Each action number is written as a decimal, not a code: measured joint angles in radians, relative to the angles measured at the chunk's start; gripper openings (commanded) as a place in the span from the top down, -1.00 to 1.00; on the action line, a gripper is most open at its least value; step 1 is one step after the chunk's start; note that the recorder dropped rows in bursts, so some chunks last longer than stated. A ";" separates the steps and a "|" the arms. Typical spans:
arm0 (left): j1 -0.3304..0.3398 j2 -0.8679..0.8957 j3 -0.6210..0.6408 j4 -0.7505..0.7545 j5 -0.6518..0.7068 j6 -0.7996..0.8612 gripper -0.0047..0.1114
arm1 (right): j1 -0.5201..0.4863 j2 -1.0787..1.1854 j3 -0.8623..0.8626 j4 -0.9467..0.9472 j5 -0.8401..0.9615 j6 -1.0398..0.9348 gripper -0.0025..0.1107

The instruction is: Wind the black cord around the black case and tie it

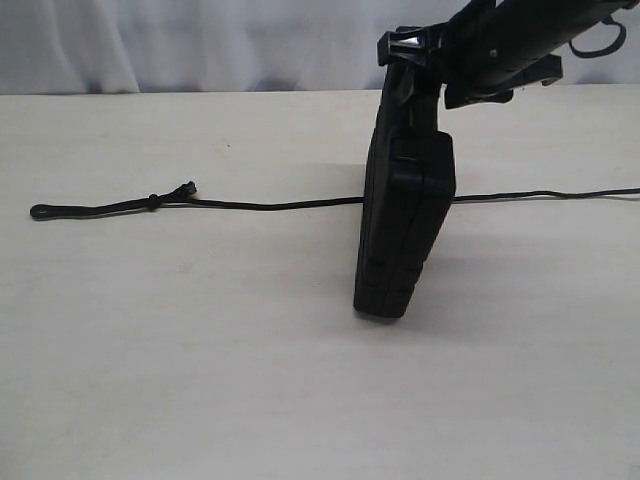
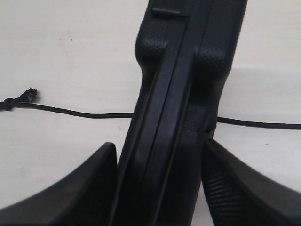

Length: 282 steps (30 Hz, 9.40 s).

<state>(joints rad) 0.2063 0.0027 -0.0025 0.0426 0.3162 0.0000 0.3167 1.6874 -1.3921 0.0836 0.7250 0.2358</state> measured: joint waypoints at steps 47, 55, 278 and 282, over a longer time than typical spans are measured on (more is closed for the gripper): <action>0.000 0.000 0.000 0.000 0.000 0.000 0.92 | 0.002 -0.004 0.000 -0.022 -0.004 0.014 0.88; 0.000 0.000 0.000 0.000 0.000 0.000 0.92 | 0.002 -0.015 0.006 -0.058 -0.007 0.057 0.88; -0.314 2.206 -1.447 -0.904 0.734 0.723 0.04 | 0.002 0.001 0.006 -0.104 -0.063 0.114 0.88; -0.314 2.152 -1.458 -0.771 0.806 0.842 0.25 | 0.002 0.001 0.006 -0.104 -0.063 0.114 0.88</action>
<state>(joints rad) -0.1073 2.1546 -1.4609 -0.7284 1.1218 0.8415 0.3183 1.6881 -1.3857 -0.0206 0.6625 0.3494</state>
